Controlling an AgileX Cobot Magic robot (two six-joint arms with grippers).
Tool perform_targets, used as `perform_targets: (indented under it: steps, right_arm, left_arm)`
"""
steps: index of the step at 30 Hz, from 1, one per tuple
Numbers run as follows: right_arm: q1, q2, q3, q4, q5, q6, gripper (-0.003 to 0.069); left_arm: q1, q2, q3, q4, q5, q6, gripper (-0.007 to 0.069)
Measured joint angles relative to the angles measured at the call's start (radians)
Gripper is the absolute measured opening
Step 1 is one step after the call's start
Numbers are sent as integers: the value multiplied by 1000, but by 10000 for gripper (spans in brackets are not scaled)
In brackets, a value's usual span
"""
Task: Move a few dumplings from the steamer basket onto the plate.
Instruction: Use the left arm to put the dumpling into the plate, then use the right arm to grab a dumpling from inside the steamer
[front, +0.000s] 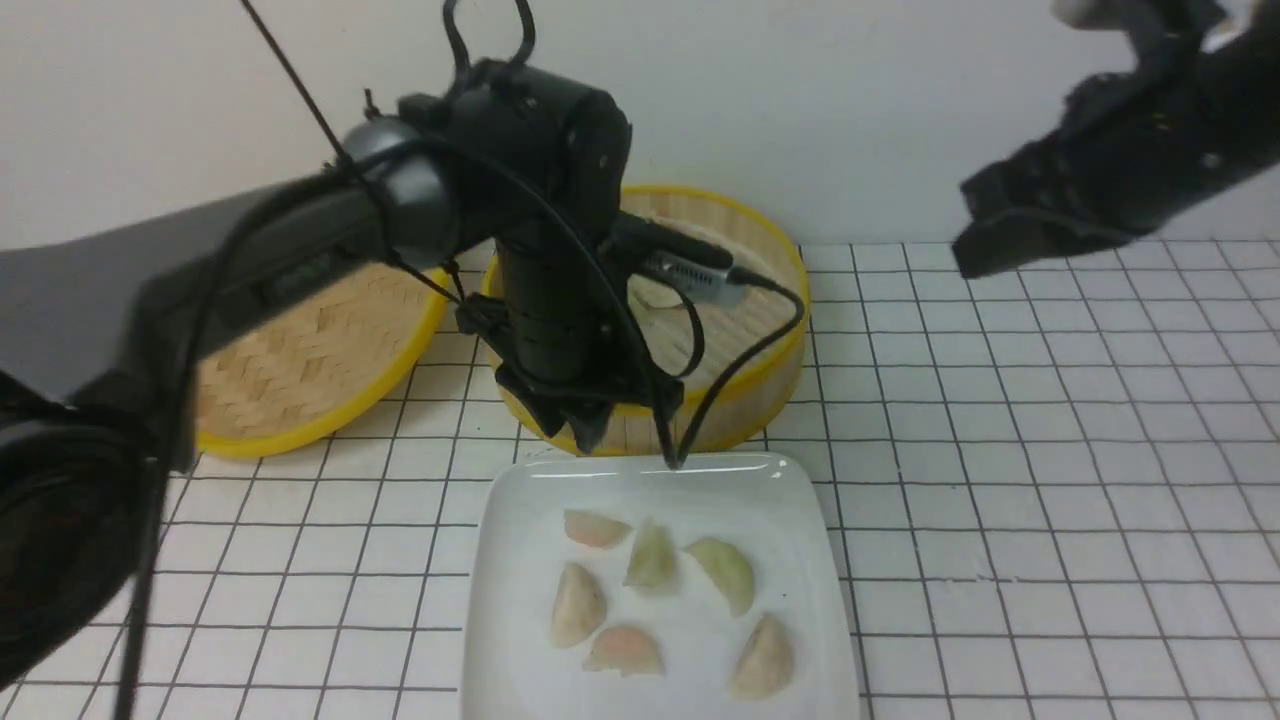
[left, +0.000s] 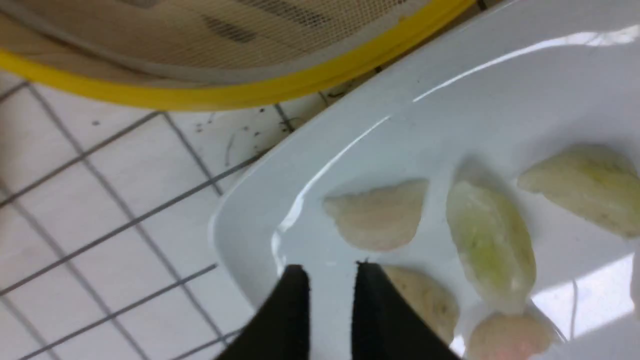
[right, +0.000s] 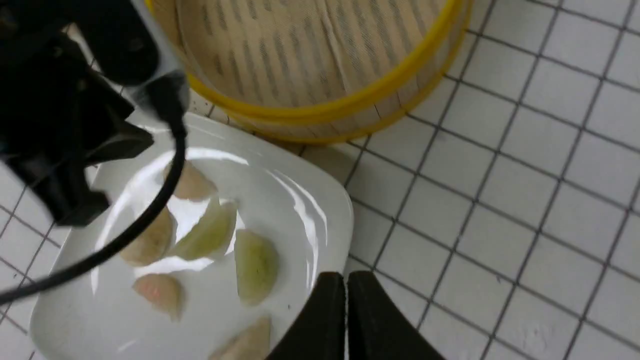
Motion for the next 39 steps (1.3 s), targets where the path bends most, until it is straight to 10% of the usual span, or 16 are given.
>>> perform_targets:
  steps: [8,26,32,39]
  right_arm:
    - [83,384,-348,-98,-33,61,28]
    - [99,939,-867,-218,-203,60,344]
    - [106,966,-877,-219,-240,18,316]
    - [106,967,-955,-267,-58,53,90]
  left_arm:
    - [0,-368,275,24,5,-64,-6]
    - [0,-890,484,168,30,-186,-6]
    - [0,-913,484,196,32,-194,-6]
    - [0,-912,484,213,33,-194,-6]
